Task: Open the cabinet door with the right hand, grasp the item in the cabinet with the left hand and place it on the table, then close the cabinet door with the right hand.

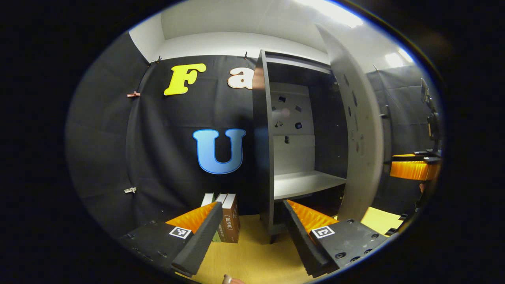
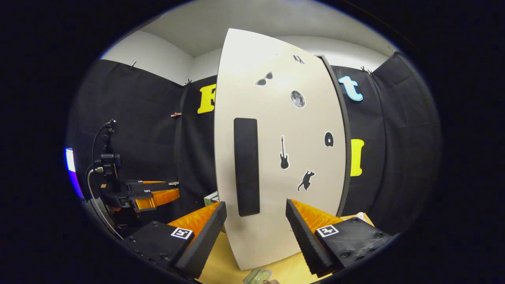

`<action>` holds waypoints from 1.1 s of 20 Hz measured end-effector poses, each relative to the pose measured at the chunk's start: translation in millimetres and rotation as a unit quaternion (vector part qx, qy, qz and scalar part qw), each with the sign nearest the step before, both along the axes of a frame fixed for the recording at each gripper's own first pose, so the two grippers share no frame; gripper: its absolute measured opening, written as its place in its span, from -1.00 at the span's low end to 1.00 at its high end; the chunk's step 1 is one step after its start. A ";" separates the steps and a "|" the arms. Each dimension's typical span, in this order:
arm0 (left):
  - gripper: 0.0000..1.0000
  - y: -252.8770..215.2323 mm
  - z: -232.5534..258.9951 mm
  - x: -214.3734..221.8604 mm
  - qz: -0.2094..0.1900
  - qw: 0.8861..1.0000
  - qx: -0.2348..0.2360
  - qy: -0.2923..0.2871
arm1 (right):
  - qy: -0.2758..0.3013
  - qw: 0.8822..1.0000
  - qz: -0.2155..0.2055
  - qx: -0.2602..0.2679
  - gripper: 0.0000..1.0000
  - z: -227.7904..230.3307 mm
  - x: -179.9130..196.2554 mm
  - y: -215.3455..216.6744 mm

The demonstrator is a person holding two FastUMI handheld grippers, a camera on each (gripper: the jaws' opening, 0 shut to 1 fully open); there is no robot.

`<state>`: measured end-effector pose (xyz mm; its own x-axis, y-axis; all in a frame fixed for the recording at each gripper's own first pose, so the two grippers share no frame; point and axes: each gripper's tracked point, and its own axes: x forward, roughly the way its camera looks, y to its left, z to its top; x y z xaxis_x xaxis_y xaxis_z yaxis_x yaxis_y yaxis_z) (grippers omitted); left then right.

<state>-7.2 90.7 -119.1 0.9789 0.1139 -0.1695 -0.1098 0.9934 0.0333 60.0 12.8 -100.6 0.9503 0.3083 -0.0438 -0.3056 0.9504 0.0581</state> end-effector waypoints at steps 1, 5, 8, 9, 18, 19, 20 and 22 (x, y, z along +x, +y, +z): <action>0.86 -1.1 1.7 -1.2 -0.001 1.000 0.000 0.000 | 0.000 1.000 -0.001 0.004 0.89 -0.1 0.4 -1.4; 0.86 -17.0 1.1 -0.2 -0.005 1.000 -0.019 -0.005 | -0.002 0.999 -0.048 0.013 0.95 3.3 1.3 -29.6; 0.84 -31.6 7.0 7.6 -0.003 1.000 -0.015 -0.005 | -0.019 0.995 -0.099 0.014 0.95 13.1 3.9 -59.7; 0.89 -37.5 10.2 11.9 -0.004 1.000 -0.014 -0.008 | -0.026 0.994 -0.110 0.012 0.94 17.9 6.2 -65.6; 0.89 -97.8 27.1 27.5 -0.032 0.999 -0.028 -0.030 | -0.035 0.994 -0.104 -0.014 0.95 29.2 10.0 -70.8; 0.89 -102.0 26.9 28.1 -0.036 0.998 -0.030 -0.029 | -0.040 0.993 -0.105 -0.020 0.96 31.3 9.6 -73.4; 0.89 -104.7 27.5 28.8 -0.038 0.998 -0.033 -0.029 | -0.041 0.993 -0.106 -0.025 0.97 31.6 7.8 -73.7; 0.86 -108.1 29.0 29.2 -0.040 0.998 -0.036 -0.028 | -0.042 0.993 -0.107 -0.034 0.96 30.0 6.5 -73.1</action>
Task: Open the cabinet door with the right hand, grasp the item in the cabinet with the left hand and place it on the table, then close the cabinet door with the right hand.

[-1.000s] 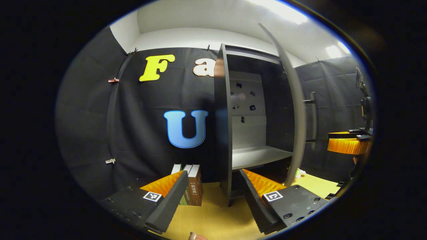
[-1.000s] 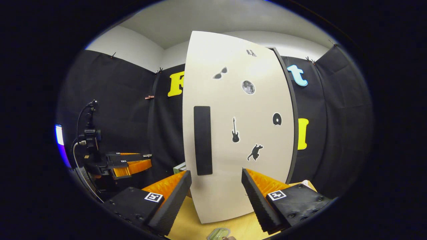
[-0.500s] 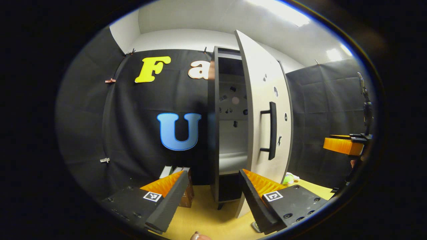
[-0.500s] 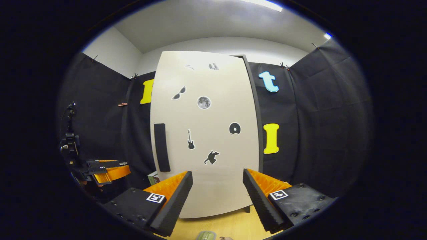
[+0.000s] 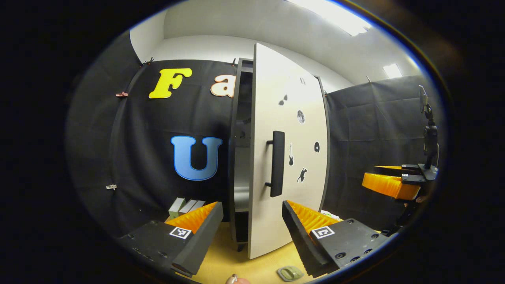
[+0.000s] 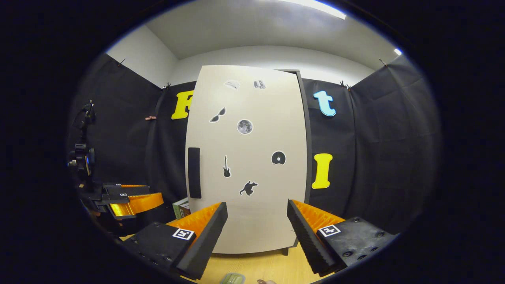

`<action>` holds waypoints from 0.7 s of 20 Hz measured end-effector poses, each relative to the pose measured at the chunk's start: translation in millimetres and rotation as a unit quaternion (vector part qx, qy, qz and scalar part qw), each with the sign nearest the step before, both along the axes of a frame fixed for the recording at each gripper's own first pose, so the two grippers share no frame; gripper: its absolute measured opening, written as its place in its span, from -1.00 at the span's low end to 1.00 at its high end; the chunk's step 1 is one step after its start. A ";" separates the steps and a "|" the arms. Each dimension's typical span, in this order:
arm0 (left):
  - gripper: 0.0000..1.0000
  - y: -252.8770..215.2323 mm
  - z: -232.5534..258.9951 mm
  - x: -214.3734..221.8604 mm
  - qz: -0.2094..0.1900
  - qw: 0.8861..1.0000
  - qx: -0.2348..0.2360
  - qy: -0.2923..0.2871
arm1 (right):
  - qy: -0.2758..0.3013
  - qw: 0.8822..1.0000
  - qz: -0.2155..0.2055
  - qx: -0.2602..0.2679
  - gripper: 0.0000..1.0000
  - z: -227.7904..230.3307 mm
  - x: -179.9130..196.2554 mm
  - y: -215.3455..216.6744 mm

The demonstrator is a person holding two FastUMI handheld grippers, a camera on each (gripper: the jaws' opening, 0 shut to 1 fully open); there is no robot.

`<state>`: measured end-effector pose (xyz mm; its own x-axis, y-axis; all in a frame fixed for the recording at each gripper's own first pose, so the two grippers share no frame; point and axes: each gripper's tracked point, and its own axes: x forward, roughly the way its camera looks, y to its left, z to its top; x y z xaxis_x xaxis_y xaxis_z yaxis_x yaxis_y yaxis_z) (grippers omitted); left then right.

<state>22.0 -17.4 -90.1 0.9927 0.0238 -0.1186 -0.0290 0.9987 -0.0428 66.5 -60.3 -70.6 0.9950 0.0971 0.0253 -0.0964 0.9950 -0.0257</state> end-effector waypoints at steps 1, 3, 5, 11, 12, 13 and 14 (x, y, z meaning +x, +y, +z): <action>0.84 -0.5 2.0 0.6 0.000 1.000 0.000 -0.001 | -0.001 1.000 -0.002 -0.006 0.96 0.6 -1.0 -0.6; 0.89 -1.3 5.3 0.9 -0.001 1.000 0.001 -0.002 | -0.004 1.000 -0.001 -0.011 0.97 3.7 -0.9 1.6; 0.89 -2.3 7.8 2.4 -0.004 1.000 0.001 -0.005 | -0.009 1.000 0.001 -0.006 0.95 9.1 0.4 4.0; 0.89 -6.0 9.1 8.5 -0.014 1.000 -0.001 -0.005 | -0.004 1.000 -0.004 -0.012 0.94 5.7 6.2 4.7; 0.89 -7.5 7.7 9.4 -0.016 1.000 -0.004 -0.005 | -0.002 1.000 -0.001 -0.012 0.94 5.4 6.5 6.4; 0.90 -8.7 8.4 10.6 -0.017 1.000 -0.007 -0.006 | -0.003 1.000 -0.002 -0.011 0.94 6.4 7.7 6.4; 0.89 -9.0 8.9 11.9 -0.018 1.000 -0.008 -0.008 | -0.006 1.000 0.000 -0.011 0.94 8.2 8.9 6.9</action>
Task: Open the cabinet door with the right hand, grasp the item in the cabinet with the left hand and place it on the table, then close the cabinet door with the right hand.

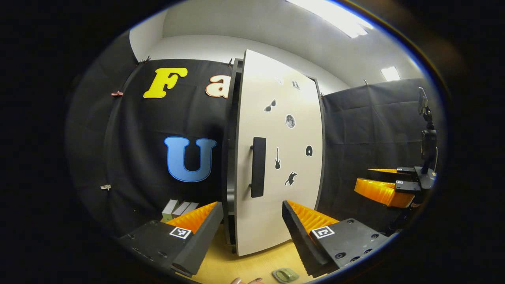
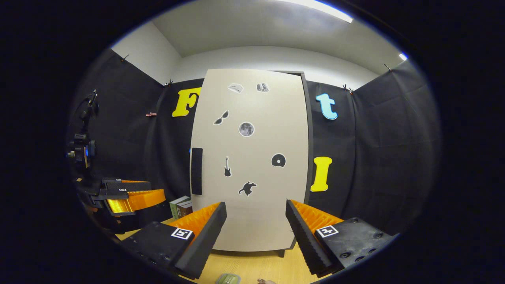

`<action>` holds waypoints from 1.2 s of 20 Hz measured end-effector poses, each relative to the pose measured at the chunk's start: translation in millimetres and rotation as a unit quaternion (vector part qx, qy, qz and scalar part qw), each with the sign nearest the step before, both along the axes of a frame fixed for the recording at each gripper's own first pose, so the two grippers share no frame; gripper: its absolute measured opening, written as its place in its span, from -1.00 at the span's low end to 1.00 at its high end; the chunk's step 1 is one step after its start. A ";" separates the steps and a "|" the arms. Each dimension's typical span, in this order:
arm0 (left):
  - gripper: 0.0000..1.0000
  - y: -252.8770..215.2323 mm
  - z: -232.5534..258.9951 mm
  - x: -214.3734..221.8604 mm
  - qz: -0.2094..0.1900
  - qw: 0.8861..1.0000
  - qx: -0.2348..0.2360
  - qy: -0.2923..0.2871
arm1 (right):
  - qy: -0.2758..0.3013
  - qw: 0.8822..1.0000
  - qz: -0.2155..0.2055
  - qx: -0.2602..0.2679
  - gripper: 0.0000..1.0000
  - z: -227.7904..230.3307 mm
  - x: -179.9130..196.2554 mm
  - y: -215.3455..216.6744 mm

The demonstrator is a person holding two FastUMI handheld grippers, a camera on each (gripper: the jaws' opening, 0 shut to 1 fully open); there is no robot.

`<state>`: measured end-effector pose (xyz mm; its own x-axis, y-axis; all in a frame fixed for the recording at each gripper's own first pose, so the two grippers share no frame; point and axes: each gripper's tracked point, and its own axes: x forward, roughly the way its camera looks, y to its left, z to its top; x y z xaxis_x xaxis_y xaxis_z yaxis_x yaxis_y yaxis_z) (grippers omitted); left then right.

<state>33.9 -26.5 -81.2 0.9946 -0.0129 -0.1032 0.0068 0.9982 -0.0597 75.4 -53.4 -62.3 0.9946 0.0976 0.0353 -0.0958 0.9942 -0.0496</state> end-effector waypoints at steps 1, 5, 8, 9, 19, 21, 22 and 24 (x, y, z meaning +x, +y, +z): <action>0.89 1.1 0.4 1.0 0.002 1.000 0.000 -0.001 | -0.003 1.000 -0.002 -0.001 0.94 2.3 1.2 -0.3; 0.89 4.3 -0.6 4.4 0.006 1.000 -0.002 -0.003 | -0.010 1.000 -0.005 -0.015 0.94 4.8 4.7 -1.4; 0.89 6.0 -2.3 5.6 0.008 1.000 -0.005 -0.001 | -0.011 1.000 -0.001 -0.010 0.94 5.4 7.1 2.2; 0.89 6.2 -2.5 6.1 0.007 1.000 -0.005 0.000 | -0.010 1.000 0.000 -0.010 0.94 4.4 8.2 2.9; 0.90 5.5 -6.2 7.4 0.008 1.000 -0.011 0.002 | -0.011 1.000 -0.008 -0.026 0.94 4.3 11.7 -2.7; 0.89 5.0 -5.8 7.4 0.008 1.000 -0.009 0.002 | -0.013 1.000 -0.006 -0.027 0.94 5.5 10.1 -1.2; 0.89 5.1 -6.4 7.0 0.008 1.000 -0.008 0.001 | -0.014 1.000 -0.004 -0.026 0.94 5.5 10.3 0.4; 0.89 5.2 -6.1 6.2 0.010 1.000 -0.007 0.001 | -0.012 1.000 0.004 -0.021 0.94 3.4 9.8 3.8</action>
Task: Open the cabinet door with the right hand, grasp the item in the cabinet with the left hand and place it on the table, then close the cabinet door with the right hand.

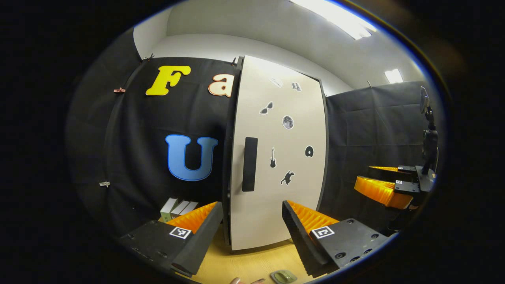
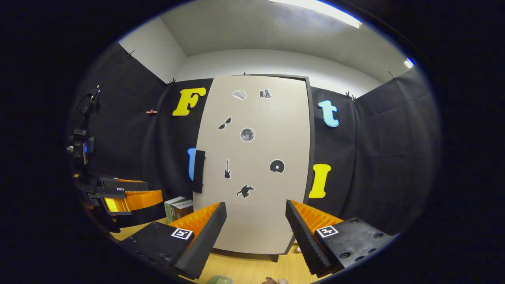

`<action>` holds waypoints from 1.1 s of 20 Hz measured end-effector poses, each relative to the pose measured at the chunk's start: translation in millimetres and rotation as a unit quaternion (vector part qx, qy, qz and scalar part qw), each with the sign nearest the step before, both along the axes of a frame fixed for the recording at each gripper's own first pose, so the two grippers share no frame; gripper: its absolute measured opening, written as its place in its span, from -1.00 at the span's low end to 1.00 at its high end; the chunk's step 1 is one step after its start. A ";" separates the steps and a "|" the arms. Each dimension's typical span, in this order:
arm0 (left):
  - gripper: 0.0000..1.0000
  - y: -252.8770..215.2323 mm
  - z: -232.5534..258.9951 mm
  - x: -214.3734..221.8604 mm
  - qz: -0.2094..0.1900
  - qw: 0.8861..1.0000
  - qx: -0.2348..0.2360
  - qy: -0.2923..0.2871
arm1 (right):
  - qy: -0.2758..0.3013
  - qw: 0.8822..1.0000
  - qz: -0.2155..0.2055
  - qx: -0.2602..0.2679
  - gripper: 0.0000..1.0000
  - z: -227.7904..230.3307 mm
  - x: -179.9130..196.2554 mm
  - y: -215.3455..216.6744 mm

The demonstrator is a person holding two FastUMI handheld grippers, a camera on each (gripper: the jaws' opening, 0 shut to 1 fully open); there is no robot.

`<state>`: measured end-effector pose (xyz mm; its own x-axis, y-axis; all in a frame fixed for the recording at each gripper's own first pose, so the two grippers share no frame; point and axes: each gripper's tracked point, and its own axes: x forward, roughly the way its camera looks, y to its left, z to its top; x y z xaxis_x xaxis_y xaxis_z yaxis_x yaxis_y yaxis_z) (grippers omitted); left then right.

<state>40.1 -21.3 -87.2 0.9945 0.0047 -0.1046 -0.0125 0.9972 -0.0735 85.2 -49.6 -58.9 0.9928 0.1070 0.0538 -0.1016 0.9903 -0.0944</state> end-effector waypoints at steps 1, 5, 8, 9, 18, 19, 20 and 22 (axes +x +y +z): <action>0.89 -0.4 0.5 0.1 0.000 1.000 -0.001 0.000 | 0.000 1.000 0.002 0.002 0.94 0.7 -0.1 0.6; 0.90 1.4 1.4 -1.2 0.003 1.000 -0.002 0.000 | 0.004 1.000 -0.001 -0.002 0.94 -0.5 -0.1 -2.1; 0.89 2.6 1.5 -2.9 0.005 1.000 -0.001 -0.001 | 0.007 1.000 0.000 0.004 0.94 -0.6 -0.6 -2.4; 0.90 3.2 2.4 -2.7 0.006 1.000 -0.001 -0.002 | 0.005 1.000 -0.001 0.004 0.94 -0.2 -1.4 -2.9; 0.90 4.3 0.5 -3.0 0.009 1.000 0.002 0.000 | -0.001 1.000 -0.006 0.002 0.94 0.9 -3.0 -6.2; 0.90 4.4 -0.1 -3.2 0.009 1.000 0.003 0.001 | 0.001 1.000 -0.004 0.004 0.94 0.5 -3.1 -4.5; 0.90 4.8 0.3 -3.2 0.010 1.000 0.004 0.002 | 0.000 1.000 -0.003 0.006 0.94 0.7 -3.1 -4.2; 0.90 4.4 0.9 -3.4 0.010 1.000 0.004 0.001 | 0.008 1.000 -0.003 0.005 0.94 -1.4 -2.3 -6.0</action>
